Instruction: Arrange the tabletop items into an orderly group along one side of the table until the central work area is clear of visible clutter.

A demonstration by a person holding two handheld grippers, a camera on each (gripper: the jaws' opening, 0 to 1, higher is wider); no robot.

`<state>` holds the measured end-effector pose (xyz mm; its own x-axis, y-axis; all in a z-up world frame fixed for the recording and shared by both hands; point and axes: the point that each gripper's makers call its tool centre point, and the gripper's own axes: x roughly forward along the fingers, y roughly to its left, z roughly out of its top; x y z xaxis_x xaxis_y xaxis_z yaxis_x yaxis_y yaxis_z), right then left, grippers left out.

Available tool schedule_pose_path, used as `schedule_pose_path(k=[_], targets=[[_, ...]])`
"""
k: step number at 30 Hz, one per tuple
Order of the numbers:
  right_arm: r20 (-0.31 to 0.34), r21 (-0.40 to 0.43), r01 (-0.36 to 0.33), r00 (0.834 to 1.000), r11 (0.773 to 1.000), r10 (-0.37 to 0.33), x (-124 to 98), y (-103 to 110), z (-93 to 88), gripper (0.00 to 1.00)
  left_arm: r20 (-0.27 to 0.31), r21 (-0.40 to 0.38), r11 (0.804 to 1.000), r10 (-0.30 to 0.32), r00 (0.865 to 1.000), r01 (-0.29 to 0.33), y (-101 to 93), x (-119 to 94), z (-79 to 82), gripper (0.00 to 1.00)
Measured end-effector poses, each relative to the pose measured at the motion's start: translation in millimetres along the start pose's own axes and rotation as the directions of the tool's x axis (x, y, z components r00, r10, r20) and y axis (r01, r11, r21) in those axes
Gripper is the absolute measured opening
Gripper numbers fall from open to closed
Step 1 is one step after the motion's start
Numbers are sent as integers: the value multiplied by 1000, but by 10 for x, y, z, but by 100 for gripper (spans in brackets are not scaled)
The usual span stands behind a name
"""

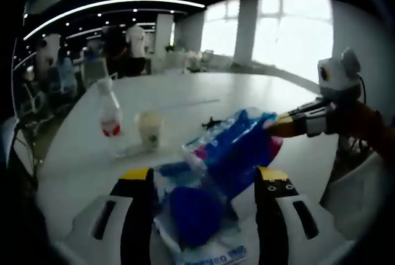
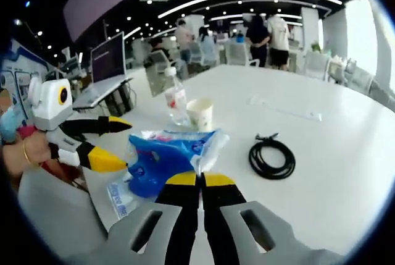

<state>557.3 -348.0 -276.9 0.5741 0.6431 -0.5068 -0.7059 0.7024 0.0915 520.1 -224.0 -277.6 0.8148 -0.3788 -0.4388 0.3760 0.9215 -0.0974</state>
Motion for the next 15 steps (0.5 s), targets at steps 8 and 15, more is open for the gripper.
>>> schedule_pose_path(k=[8, 15], targets=[[-1, 11, 5, 1000, 1000, -5, -22, -64, -1, 1, 9, 33, 999, -5, 1000, 5, -42, 13, 13, 94], [25, 68, -33, 999, 997, 31, -61, -71, 37, 1, 33, 66, 998, -15, 999, 13, -90, 2, 73, 99]])
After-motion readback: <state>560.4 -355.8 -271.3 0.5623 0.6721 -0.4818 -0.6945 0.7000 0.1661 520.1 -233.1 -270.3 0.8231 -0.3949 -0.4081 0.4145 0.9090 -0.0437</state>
